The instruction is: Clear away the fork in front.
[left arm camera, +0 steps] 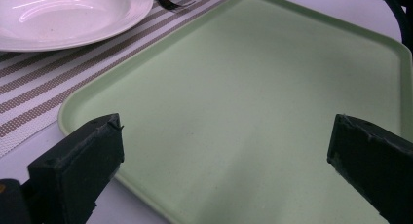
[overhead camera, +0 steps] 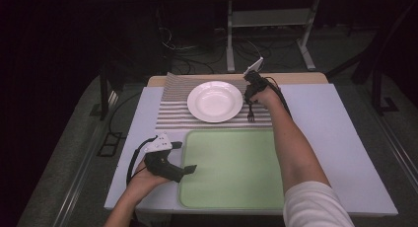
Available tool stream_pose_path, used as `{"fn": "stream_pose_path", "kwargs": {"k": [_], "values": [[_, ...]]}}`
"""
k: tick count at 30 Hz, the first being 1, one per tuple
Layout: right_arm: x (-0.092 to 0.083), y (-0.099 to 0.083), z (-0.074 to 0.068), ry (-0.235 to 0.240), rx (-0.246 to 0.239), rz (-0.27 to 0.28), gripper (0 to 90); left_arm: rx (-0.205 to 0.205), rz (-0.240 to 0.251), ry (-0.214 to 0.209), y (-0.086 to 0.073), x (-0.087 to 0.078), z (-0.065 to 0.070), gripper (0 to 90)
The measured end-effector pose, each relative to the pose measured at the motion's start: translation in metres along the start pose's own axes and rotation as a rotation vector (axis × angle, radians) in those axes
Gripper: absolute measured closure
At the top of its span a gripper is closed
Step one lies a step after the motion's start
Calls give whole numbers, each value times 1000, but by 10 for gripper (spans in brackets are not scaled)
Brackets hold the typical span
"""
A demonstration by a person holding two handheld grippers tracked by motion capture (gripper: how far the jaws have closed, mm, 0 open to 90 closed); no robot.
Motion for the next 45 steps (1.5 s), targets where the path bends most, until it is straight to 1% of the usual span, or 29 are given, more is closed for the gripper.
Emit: {"fn": "stream_pose_path", "kwargs": {"k": [4,9,10,12,18,20,22,23,25,26,31,32,33,34,35,36,39,41,42,43,44,45], "values": [[-1,0,2,1,5,-9,666,0,1,1,0,0,0,0],[-1,-1,2,-15,-12,-11,724,1,0,2,0,0,0,0],[-1,-1,2,-15,-12,-11,724,1,0,2,0,0,0,0],[-1,-2,3,-22,-14,-9,759,0,0,2,0,0,0,0],[-1,-3,3,-25,-33,1,769,3,-2,4,0,0,0,0],[-2,-4,4,-17,-27,10,771,4,-3,3,0,0,0,0],[-4,-8,9,-13,-10,32,771,4,-3,4,0,0,0,0],[-4,-8,9,-13,-10,32,771,5,-5,4,0,0,0,0],[-7,-12,14,-9,2,48,771,5,-6,5,0,0,0,0],[-13,-15,19,-3,2,66,771,5,-6,4,0,1,0,0],[-34,-26,31,25,11,127,774,5,-8,8,-1,2,-1,0],[-34,-26,31,25,11,127,774,5,-8,8,-1,2,-1,0],[-43,-31,35,40,16,157,775,5,-8,10,-1,2,-1,0],[-48,-33,37,47,15,173,775,5,-8,10,-1,2,-1,0],[-48,-33,37,47,15,173,775,5,-7,11,0,2,-1,0],[-58,-37,40,58,12,201,775,5,-6,12,0,2,-1,0],[-74,-44,43,87,17,249,775,9,-5,15,0,2,-1,0],[-84,-49,43,103,10,277,775,9,-5,16,0,2,-1,0],[-84,-49,43,103,10,277,775,9,-5,16,0,2,-1,0],[-94,-55,41,127,-4,304,774,6,-4,15,0,2,-1,0],[-94,-55,41,127,-4,304,774,6,-4,15,0,2,-1,0],[-102,-61,38,149,-19,331,774,6,-3,16,0,2,-1,0]]}}
Point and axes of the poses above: each handheld gripper's, and its own axes: x roughly forward along the jaws, y roughly out of its top, z roughly to its right, the point moved 1 cm from there along x, roughly forward along the jaws, and after that the axes turned 3 degrees about x, right-handed, at the moved point
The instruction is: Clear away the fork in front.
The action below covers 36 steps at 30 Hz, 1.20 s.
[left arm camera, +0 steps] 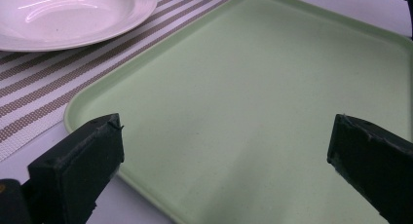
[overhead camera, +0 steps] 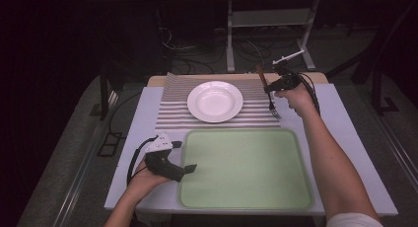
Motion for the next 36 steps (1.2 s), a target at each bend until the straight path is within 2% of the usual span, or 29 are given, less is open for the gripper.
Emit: {"fn": "stream_pose_path", "kwargs": {"k": [3,4,5,7,12,21,22,25,26,33,36], "values": [[-9,-4,-5,28,-14,22,774,0,1,1,0,0,0,0],[-16,-10,-9,66,-34,46,774,1,1,1,0,0,0,0],[-16,-10,-9,66,-34,46,774,2,2,0,0,0,0,0],[-28,-19,-18,87,-61,75,774,0,6,-2,0,0,0,0],[-43,-36,-32,125,-111,103,774,-3,21,1,1,-2,0,0],[-57,-64,-49,186,-166,155,774,-14,23,15,3,-2,-3,0],[-60,-71,-51,204,-172,169,774,-13,22,17,3,-1,-3,0],[-62,-79,-53,217,-174,187,774,-29,29,1,6,1,-4,0],[-63,-87,-55,231,-180,195,774,-28,29,-1,8,1,-4,0],[-67,-112,-62,263,-199,213,774,-15,45,-20,28,8,-4,0],[-71,-118,-66,273,-206,223,774,4,58,-17,44,12,-6,0]]}}
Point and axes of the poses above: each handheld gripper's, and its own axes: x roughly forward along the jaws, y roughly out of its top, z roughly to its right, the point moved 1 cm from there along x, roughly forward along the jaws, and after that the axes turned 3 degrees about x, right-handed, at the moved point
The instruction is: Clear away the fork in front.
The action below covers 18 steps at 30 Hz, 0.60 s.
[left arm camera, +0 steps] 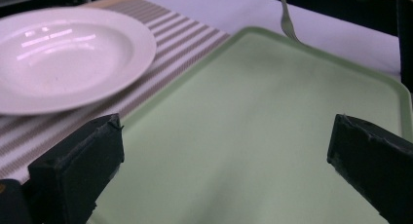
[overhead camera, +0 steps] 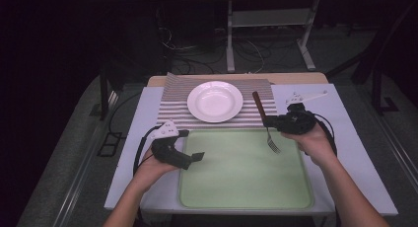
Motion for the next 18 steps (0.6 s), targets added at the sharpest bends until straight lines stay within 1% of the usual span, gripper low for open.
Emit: {"fn": "stream_pose_path", "kwargs": {"k": [1,2,3,4,7,8,9,10,11,12,13,14,16,18], "values": [[0,0,0,0,0,0,774,0,0,0,0,0,0,0],[-3,-3,-4,11,-6,10,774,4,18,-2,8,2,-1,14],[-3,-3,-4,11,-6,10,774,4,18,-2,8,2,-1,28],[-4,-5,-8,22,-7,15,774,7,26,-1,13,4,-2,30],[-5,-8,-12,27,-14,23,774,16,44,-5,25,10,-4,39],[-4,-10,-15,33,-17,25,774,31,54,-10,33,14,-3,45],[-4,-10,-15,33,-17,25,774,31,54,-10,33,14,-3,55],[-2,-13,-18,44,-23,28,774,35,56,-13,37,17,-3,71],[-2,-13,-18,44,-23,28,774,38,60,-16,40,19,-3,71],[0,-15,-21,52,-25,25,774,41,70,-19,44,21,-2,106],[0,-15,-21,52,-25,25,774,39,75,-19,47,23,-1,106],[1,-16,-22,59,-29,23,774,39,77,-22,50,26,0,126],[3,-19,-26,73,-29,22,774,29,79,-39,56,31,1,149],[5,-21,-27,74,-30,21,774,24,78,-50,60,36,4,158]]}}
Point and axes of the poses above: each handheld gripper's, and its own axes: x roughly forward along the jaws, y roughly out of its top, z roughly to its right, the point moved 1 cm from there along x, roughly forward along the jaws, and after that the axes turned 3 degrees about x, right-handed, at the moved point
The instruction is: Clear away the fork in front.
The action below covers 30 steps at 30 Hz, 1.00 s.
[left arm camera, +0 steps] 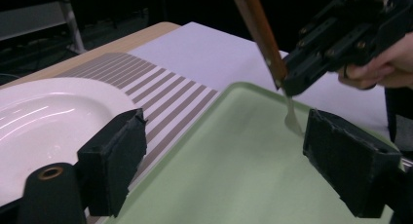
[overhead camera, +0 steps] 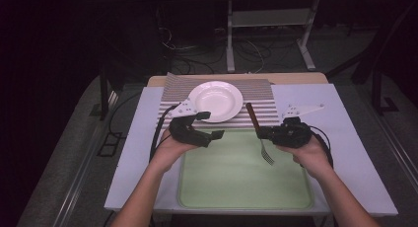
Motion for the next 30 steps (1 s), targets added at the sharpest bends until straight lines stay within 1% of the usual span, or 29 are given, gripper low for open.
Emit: {"fn": "stream_pose_path", "kwargs": {"k": [1,2,3,4,5,6,7,8,10,11,12,13,16,17,18,20,21,22,23,24,25,26,28,30], "values": [[1,-1,-1,3,-2,-4,774,2,-1,-4,2,3,2,164],[3,-3,-3,5,-5,-4,774,3,11,-13,4,6,6,183],[3,-3,-3,5,-5,-4,774,3,11,-13,4,6,6,193],[5,-4,-5,16,-4,-3,774,-2,20,-23,6,9,10,196],[5,-4,-5,16,-4,-3,774,-2,20,-23,6,9,10,207],[6,-4,-7,19,-6,-2,774,-5,28,-35,7,9,12,207],[7,-5,-11,29,-14,3,774,-11,37,-49,7,10,14,261],[7,-5,-11,29,-14,3,774,-16,41,-55,7,10,15,261],[10,-6,-18,39,-29,5,774,-31,46,-56,7,13,19,278],[10,-6,-18,39,-29,5,774,-31,46,-56,7,13,19,288],[12,-6,-22,49,-40,4,774,-39,47,-61,7,14,20,303],[12,-6,-22,49,-40,4,774,-43,45,-66,7,15,22,303],[15,-5,-27,62,-45,9,774,-41,47,-78,7,19,26,357],[16,-5,-30,70,-44,11,774,-52,51,-83,8,21,29,386],[17,-4,-31,73,-48,14,773,-52,51,-83,8,21,29,398],[18,-4,-33,75,-51,16,774,-68,50,-88,8,22,30,414],[19,-4,-34,77,-53,16,773,-69,49,-87,8,23,31,431],[21,-4,-37,77,-61,18,774,-72,53,-85,8,24,31,468],[21,-4,-37,77,-61,18,774,-75,54,-84,8,24,32,468],[23,-3,-39,79,-69,17,774,-77,55,-82,8,25,32,506],[23,-3,-40,76,-72,21,774,-85,52,-83,7,26,33,516],[23,-3,-40,76,-72,21,774,-91,49,-87,7,28,33,516],[25,-3,-41,79,-71,15,773,-102,46,-90,6,31,34,551],[26,-3,-42,78,-73,17,774,-102,40,-87,5,34,36,580]]}}
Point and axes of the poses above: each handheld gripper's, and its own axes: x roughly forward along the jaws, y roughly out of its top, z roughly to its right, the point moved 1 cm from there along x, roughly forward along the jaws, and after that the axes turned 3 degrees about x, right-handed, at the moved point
